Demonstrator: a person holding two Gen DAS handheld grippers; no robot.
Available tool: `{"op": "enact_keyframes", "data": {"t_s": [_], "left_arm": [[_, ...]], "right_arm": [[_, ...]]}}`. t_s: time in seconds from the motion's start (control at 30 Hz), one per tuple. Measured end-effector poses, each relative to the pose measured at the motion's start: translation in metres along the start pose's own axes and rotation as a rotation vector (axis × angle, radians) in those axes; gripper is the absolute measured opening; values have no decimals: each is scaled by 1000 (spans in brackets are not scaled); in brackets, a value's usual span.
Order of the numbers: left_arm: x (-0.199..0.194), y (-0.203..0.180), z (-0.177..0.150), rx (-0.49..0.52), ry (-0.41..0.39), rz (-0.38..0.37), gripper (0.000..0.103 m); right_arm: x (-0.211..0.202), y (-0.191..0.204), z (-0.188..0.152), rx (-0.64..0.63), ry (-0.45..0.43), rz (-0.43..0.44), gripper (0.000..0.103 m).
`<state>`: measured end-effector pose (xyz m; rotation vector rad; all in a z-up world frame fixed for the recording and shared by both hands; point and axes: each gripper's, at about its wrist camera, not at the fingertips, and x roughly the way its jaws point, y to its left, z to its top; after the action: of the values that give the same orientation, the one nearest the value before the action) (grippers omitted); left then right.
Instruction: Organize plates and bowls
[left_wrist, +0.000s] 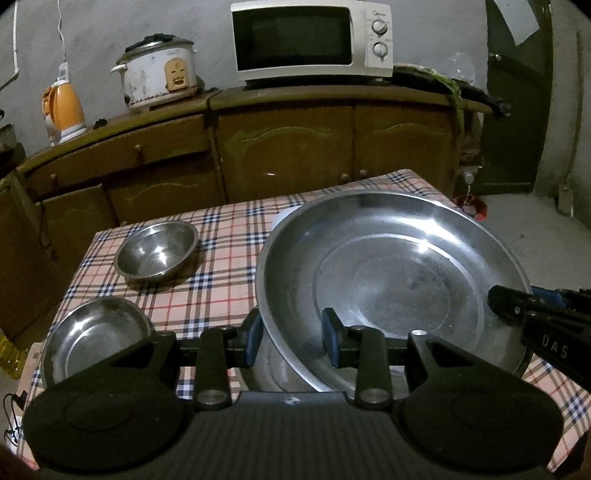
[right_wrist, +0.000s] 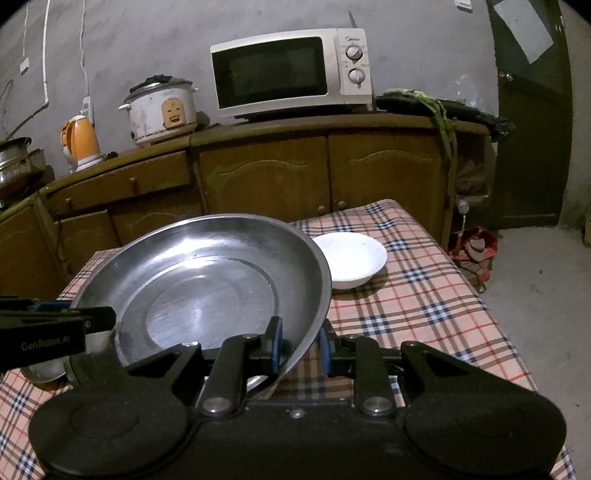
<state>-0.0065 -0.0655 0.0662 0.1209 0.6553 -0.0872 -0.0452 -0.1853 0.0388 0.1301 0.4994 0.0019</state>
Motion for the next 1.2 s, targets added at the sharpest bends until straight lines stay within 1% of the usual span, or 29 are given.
{"op": "enact_keyframes", "data": {"t_s": [0.63,1.2], "left_arm": [[14,17,-7,-40,43,34,34],[30,31,-16,-68,86,45,34]], "right_arm": [[23,21,-10,-11,42,28,27],[45,32,-20,-14,92,39,28]]}}
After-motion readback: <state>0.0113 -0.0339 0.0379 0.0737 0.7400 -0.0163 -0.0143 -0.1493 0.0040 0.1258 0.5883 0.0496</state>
